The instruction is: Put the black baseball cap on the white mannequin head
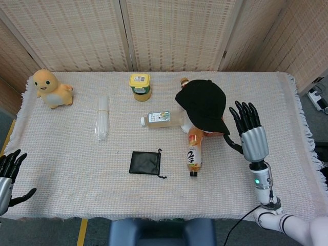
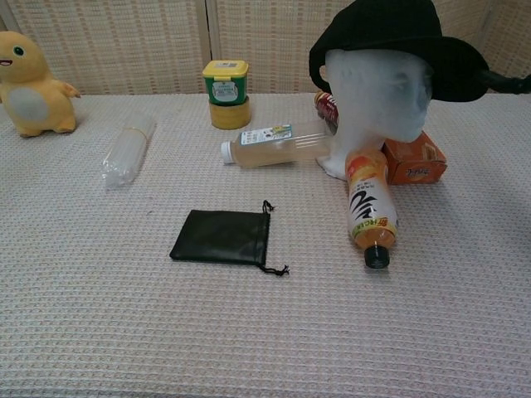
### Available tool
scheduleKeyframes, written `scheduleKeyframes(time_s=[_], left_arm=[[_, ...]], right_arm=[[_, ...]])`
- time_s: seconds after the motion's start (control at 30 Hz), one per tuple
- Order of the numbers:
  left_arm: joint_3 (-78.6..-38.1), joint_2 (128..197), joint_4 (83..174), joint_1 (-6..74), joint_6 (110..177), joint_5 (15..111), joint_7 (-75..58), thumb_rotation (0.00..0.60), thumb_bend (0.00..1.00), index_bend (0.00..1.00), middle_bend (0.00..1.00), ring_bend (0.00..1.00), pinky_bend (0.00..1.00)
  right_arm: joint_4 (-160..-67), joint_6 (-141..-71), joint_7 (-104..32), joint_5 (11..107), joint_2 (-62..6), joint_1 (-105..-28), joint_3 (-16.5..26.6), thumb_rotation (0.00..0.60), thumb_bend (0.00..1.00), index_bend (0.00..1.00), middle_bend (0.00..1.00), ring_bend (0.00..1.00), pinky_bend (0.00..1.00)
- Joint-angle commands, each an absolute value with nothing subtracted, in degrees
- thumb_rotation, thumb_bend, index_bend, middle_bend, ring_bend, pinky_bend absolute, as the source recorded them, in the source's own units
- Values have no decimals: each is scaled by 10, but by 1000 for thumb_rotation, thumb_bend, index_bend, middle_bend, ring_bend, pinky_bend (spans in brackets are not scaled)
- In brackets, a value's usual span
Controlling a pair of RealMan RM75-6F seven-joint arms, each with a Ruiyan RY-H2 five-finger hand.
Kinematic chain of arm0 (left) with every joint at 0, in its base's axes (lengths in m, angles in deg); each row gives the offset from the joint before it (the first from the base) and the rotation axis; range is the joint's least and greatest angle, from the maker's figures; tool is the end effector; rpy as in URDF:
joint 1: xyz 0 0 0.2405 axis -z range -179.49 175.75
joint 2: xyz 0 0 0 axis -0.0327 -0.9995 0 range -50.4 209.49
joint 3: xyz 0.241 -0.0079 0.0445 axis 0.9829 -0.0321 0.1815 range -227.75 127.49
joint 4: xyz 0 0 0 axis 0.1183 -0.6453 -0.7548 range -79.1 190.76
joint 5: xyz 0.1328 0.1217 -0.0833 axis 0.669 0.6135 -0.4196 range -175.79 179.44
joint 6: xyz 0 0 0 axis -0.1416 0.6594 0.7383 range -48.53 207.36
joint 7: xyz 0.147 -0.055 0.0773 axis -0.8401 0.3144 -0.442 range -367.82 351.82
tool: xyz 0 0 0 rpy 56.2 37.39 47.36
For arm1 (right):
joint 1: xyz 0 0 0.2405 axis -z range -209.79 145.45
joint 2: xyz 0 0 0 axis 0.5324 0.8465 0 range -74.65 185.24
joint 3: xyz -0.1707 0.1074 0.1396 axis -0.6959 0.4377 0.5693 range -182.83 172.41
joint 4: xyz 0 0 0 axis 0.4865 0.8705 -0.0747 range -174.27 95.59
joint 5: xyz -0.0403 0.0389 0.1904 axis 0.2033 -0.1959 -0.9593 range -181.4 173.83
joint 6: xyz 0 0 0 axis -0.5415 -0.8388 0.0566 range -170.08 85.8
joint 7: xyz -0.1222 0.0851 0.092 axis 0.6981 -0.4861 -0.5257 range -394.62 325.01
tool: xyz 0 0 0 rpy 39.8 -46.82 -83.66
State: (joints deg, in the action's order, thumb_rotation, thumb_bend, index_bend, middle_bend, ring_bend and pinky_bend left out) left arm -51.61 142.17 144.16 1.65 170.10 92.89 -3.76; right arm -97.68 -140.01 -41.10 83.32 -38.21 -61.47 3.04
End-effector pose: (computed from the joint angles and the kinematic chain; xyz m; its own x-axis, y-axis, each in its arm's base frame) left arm -0.2964 0.1985 0.1841 0.4160 -0.0621 0.9073 0.9044 -0.0764 -0.4199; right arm -0.1995 -0.3321 0.1020 0.1968 0.4177 0.8870 -0.8552 -0.3693 0.3636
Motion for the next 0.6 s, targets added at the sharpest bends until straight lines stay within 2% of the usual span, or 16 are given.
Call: scheduleKeyframes(time_s=[0.03, 0.2, 0.33, 0.47, 0.6], left_arm=[[-515, 1421, 1443, 16, 1703, 932, -38, 600, 200, 35, 0, 0, 25], [-512, 1418, 1447, 14, 1706, 938, -38, 600, 201, 35, 0, 0, 25], [-510, 1414, 1449, 15, 1702, 938, -40, 600, 201, 35, 0, 0, 24], [-508, 1414, 1451, 15, 1698, 939, -55, 600, 202, 35, 0, 0, 22], [-506, 1421, 1449, 17, 1694, 942, -74, 600, 201, 35, 0, 0, 22]], right_arm=[[-1014, -1427, -403, 854, -343, -576, 4, 600, 161, 0, 0, 0, 0], [-1079, -1451, -365, 850, -275, -506, -27, 600, 155, 0, 0, 0, 0], [-1175, -1423, -337, 806, -207, -445, -61, 600, 153, 0, 0, 0, 0], [-1281, -1362, -307, 755, -118, -400, -107, 600, 155, 0, 0, 0, 0], [-1291, -1363, -313, 757, -97, -376, -115, 600, 154, 0, 0, 0, 0]])
